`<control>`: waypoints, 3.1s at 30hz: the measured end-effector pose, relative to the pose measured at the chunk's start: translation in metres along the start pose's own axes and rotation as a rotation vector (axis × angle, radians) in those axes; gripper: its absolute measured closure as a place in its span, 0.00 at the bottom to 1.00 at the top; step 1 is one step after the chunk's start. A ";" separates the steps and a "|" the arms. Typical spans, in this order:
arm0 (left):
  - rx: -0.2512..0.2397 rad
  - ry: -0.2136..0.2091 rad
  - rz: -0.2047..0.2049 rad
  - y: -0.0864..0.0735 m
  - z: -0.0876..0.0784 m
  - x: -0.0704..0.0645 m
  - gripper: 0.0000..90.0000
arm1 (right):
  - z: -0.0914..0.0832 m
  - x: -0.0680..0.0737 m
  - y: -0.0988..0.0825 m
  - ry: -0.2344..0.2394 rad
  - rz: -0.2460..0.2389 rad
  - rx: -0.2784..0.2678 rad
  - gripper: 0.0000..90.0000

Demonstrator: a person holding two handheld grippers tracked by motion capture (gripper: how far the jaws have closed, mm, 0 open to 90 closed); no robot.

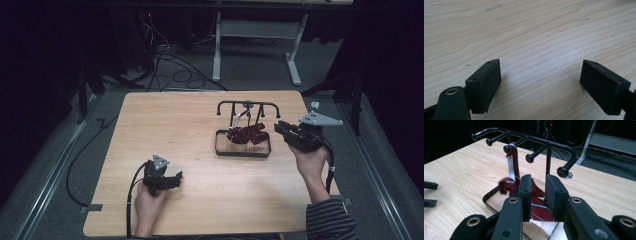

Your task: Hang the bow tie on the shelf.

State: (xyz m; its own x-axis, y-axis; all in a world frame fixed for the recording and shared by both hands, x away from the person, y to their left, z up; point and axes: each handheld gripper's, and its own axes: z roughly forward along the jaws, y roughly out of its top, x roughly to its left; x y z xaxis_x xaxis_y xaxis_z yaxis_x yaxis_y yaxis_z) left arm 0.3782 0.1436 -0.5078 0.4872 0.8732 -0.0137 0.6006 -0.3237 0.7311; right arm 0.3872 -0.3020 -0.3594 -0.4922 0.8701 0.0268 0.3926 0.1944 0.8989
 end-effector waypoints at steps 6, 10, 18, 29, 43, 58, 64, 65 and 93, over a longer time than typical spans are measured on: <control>0.000 0.000 0.000 0.000 0.000 0.000 0.19 | -0.005 -0.003 -0.005 -0.003 0.007 -0.001 0.83; 0.000 0.000 0.000 0.000 0.000 0.000 0.19 | -0.008 -0.004 -0.008 -0.002 0.009 -0.002 0.83; 0.000 0.000 0.000 0.000 0.000 0.000 0.19 | -0.014 -0.007 -0.014 0.004 0.021 -0.010 0.80; 0.000 0.000 0.000 0.000 0.000 0.000 0.19 | -0.022 -0.011 -0.026 0.010 0.043 -0.009 0.78; 0.000 0.000 0.000 0.000 0.000 0.000 0.19 | -0.031 -0.018 -0.043 0.007 0.074 -0.007 0.78; 0.000 0.000 0.000 0.000 0.000 0.000 0.19 | -0.030 -0.020 -0.063 0.014 0.105 0.018 0.78; 0.000 0.000 0.000 0.000 0.000 0.000 0.20 | -0.031 -0.021 -0.070 0.016 0.117 0.025 0.77; 0.000 0.000 0.000 0.000 0.000 0.000 0.20 | -0.031 -0.021 -0.071 0.016 0.118 0.026 0.77; 0.000 0.000 0.000 0.000 0.000 0.000 0.19 | -0.023 -0.022 -0.102 0.026 0.157 0.076 0.77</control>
State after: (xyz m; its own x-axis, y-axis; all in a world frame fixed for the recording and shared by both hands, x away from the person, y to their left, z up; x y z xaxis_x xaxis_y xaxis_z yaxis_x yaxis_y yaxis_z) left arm 0.3782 0.1436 -0.5078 0.4870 0.8733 -0.0134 0.6008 -0.3239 0.7308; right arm 0.3398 -0.3512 -0.4413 -0.4401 0.8804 0.1767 0.5235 0.0916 0.8471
